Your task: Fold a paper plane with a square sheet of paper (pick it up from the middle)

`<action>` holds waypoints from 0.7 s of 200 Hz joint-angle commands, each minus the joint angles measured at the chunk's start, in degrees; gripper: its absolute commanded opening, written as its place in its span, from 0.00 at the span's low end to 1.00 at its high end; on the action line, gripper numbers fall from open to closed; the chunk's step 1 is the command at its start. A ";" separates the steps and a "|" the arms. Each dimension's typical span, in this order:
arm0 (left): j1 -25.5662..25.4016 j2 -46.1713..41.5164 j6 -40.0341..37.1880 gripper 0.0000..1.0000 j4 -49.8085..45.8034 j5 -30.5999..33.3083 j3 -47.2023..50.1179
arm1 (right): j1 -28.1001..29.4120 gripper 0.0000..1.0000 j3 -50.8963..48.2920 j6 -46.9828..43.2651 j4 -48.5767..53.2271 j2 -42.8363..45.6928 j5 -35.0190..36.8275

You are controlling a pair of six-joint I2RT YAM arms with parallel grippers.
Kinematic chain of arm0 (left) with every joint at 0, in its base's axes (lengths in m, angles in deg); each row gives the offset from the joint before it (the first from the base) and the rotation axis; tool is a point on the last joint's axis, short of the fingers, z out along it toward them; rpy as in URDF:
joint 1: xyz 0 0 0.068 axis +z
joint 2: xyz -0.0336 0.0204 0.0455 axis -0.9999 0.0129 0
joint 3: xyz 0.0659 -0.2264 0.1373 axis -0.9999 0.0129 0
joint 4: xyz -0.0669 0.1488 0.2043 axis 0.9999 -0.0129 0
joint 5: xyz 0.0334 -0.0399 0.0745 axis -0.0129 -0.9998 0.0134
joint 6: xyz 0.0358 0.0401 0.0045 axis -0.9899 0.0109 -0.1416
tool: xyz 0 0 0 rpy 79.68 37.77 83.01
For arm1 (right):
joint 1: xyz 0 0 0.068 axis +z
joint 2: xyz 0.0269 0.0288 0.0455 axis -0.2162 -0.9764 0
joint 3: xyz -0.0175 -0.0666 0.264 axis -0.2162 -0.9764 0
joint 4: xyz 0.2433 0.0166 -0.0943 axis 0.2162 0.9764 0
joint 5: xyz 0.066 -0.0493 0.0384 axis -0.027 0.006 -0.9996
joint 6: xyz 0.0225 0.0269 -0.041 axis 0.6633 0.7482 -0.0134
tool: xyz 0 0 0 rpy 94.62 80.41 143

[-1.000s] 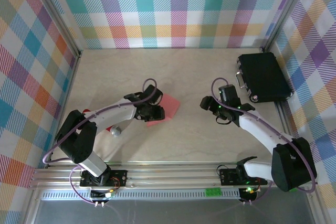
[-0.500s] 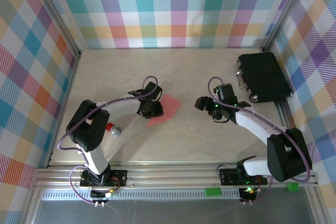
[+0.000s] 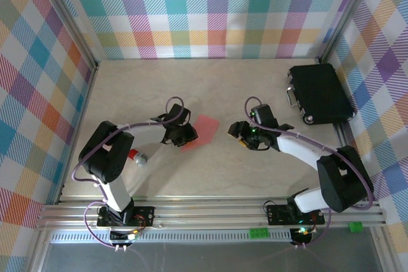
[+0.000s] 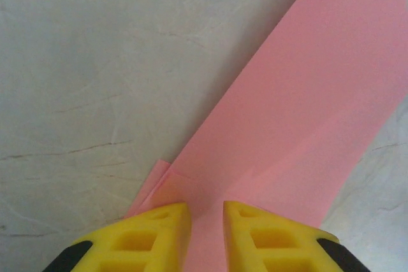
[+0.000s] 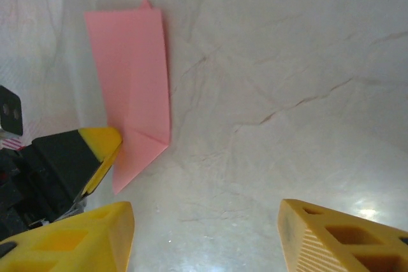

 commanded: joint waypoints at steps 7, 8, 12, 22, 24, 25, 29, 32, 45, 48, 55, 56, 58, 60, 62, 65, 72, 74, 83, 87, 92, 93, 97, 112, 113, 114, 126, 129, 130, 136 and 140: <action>-2.22 0.86 8.17 0.20 4.22 -6.33 6.46 | 2.61 0.61 -0.02 6.25 -1.94 -0.47 1.57; -2.35 0.71 8.38 0.20 4.38 -6.34 6.66 | 2.74 0.61 -0.01 6.33 -1.96 -0.48 1.57; -2.75 0.43 9.19 0.20 5.06 -6.26 7.30 | 3.00 0.61 0.02 6.49 -1.80 -0.76 1.45; -3.63 -0.44 11.36 0.19 6.39 -6.03 8.55 | 3.68 0.61 -0.01 6.91 -1.88 -1.37 1.03; -3.72 -0.54 11.78 0.18 6.62 -6.01 8.71 | 3.80 0.61 0.03 6.98 -1.88 -1.50 0.94; -3.80 -0.65 12.03 0.18 6.72 -6.01 8.88 | 3.87 0.61 0.01 7.00 -1.89 -1.60 0.90; -4.02 -0.92 12.86 0.17 7.35 -5.98 9.30 | 4.26 0.60 0.05 7.19 -1.90 -2.02 0.73; -4.18 -1.19 13.46 0.17 7.79 -5.98 9.66 | 4.46 0.60 0.00 7.27 -1.90 -2.31 0.63; -4.72 -2.11 15.81 0.15 9.28 -5.58 11.07 | 5.63 0.59 -0.01 7.95 -2.26 -3.80 0.05; -4.76 -2.29 16.30 0.15 9.50 -5.40 11.32 | 5.86 0.58 -0.09 8.10 -2.52 -4.13 -0.04; -4.93 -2.61 17.18 0.14 9.91 -5.26 11.87 | 6.48 0.56 -0.31 8.44 -3.40 -4.89 -0.38; -4.94 -2.61 17.32 0.13 9.99 -5.24 11.91 | 6.61 0.56 -0.33 8.52 -3.53 -5.10 -0.46; -4.94 -2.67 17.56 0.13 10.09 -5.22 12.08 | 6.76 0.55 -0.33 8.67 -3.80 -5.40 -0.58; -4.95 -2.71 17.77 0.13 10.14 -5.22 12.16 | 6.88 0.54 -0.31 8.76 -3.98 -5.69 -0.68; -4.95 -2.74 18.09 0.13 10.22 -5.22 12.27 | 7.02 0.53 -0.35 8.89 -4.25 -5.96 -0.81; -4.99 -2.75 18.38 0.12 10.24 -5.14 12.45 | 7.27 0.51 -0.35 9.07 -4.68 -6.40 -1.02; -5.08 -2.73 19.05 0.11 10.65 -5.04 12.89 | 7.72 0.46 -0.21 9.39 -5.53 -7.42 -1.50; -5.07 -2.74 19.22 0.10 10.76 -5.04 12.93 | 7.82 0.45 -0.08 9.46 -5.75 -7.62 -1.61; -5.10 -2.50 19.83 0.10 10.77 -5.04 13.15 | 8.42 0.39 0.36 9.70 -6.54 -8.98 -2.02; -5.10 -2.47 20.02 0.09 10.77 -4.96 13.18 | 8.61 0.38 0.65 9.78 -6.60 -9.40 -2.06; -5.09 -2.29 20.30 0.08 10.69 -4.82 13.20 | 8.90 0.36 1.00 9.89 -6.73 -10.02 -2.03; -5.06 -2.22 20.33 0.08 10.69 -4.80 13.23 | 8.96 0.36 1.07 9.91 -6.69 -10.13 -2.03; -5.07 -2.08 20.51 0.08 10.48 -4.78 13.15 | 9.21 0.35 1.34 9.92 -6.80 -10.57 -1.94; -5.04 -1.57 21.33 0.06 10.33 -4.85 12.99 | 9.70 0.33 2.36 10.00 -6.76 -11.89 -1.53; -5.04 -1.56 21.37 0.06 10.33 -4.86 12.96 | 9.72 0.33 2.45 10.01 -6.75 -11.94 -1.51; -5.03 -1.51 21.44 0.06 10.29 -4.82 12.98 | 9.72 0.33 2.49 10.01 -6.70 -12.01 -1.46; -5.03 -1.52 22.23 0.06 10.12 -4.66 12.93 | 9.90 0.33 3.16 10.06 -6.52 -12.86 -1.02; -5.03 -1.53 22.49 0.05 10.07 -4.57 12.94 | 9.86 0.33 3.30 10.10 -6.42 -13.08 -0.81; -5.03 -1.49 22.53 0.05 10.07 -4.54 12.93 | 9.89 0.33 3.31 10.10 -6.36 -13.15 -0.76; -4.99 -1.47 22.85 0.05 9.90 -4.43 12.99 | 9.91 0.33 3.45 10.17 -6.39 -13.46 -0.36; -4.95 -1.54 23.07 0.05 9.83 -4.37 12.99 | 9.91 0.33 3.50 10.22 -6.44 -13.69 -0.13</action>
